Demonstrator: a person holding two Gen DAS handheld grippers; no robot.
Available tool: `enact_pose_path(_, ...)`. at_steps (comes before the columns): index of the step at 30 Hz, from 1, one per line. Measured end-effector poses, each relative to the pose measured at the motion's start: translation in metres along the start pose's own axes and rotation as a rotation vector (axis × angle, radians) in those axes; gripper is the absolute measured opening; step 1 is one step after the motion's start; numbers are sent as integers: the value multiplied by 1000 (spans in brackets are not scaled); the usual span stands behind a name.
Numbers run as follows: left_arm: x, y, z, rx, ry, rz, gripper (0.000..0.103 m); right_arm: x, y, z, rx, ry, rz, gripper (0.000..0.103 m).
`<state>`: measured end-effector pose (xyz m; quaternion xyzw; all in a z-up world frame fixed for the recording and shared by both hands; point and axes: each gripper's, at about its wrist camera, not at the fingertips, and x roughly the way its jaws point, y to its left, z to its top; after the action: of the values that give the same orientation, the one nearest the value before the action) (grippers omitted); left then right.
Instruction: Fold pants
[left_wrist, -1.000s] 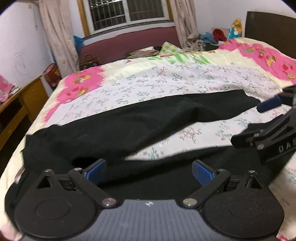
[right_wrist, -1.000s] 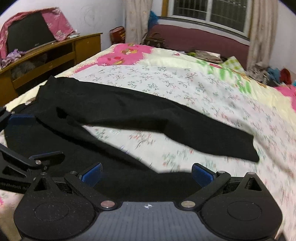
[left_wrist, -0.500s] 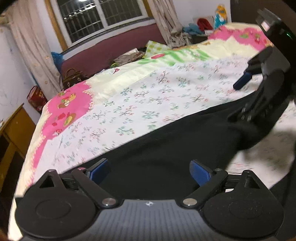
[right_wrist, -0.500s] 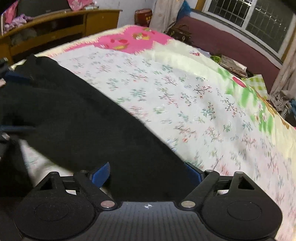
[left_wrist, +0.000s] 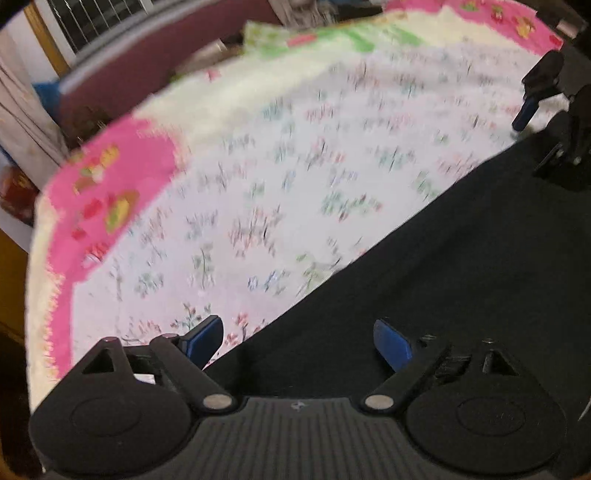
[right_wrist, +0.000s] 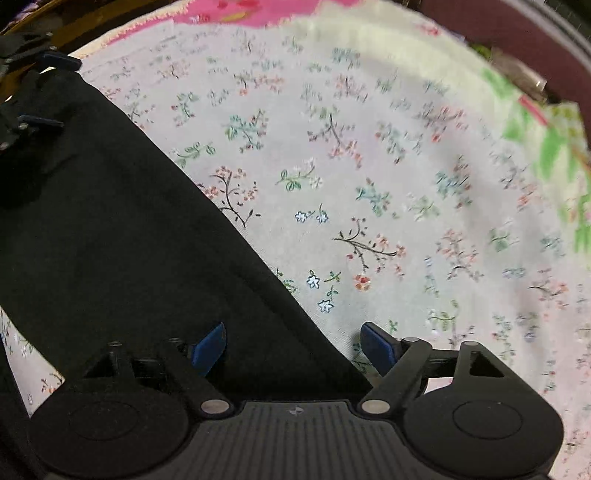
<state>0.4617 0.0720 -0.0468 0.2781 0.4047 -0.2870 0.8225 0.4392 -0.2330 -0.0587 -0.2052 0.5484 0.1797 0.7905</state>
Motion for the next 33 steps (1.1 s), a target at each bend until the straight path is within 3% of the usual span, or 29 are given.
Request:
enact_pose_path(3,25,12,1,20,80,-95,86,11,1,8,-37,49,32,67)
enact_pose_path(8,50,19,5,31,134,-178,87,24,-6,13,-35,91,103,68)
enact_pose_path(13,39,13,-4,39,173,-143,86,23,-10,5,-10,100,146,72)
enact_pose_path(15,35,8,-9,55,186,-123,82,18,-8,-3,-12,94,150,67)
enact_pose_path(18,32,4,-7,74,210,-126,68,13,-10,-7,-1,121,153,47)
enact_pose_path(20,31,2,-3,103,223,-125,55,6,-13,-10,23,143,139,24)
enact_pose_path(23,27,-2,-1,138,238,-124,41,-1,-14,-9,55,157,105,0)
enact_pose_path(28,27,11,-4,89,250,-128,26,-11,-15,-8,133,155,61,0)
enact_pose_path(33,34,17,-6,76,252,-165,28,1,-6,-2,107,154,38,0)
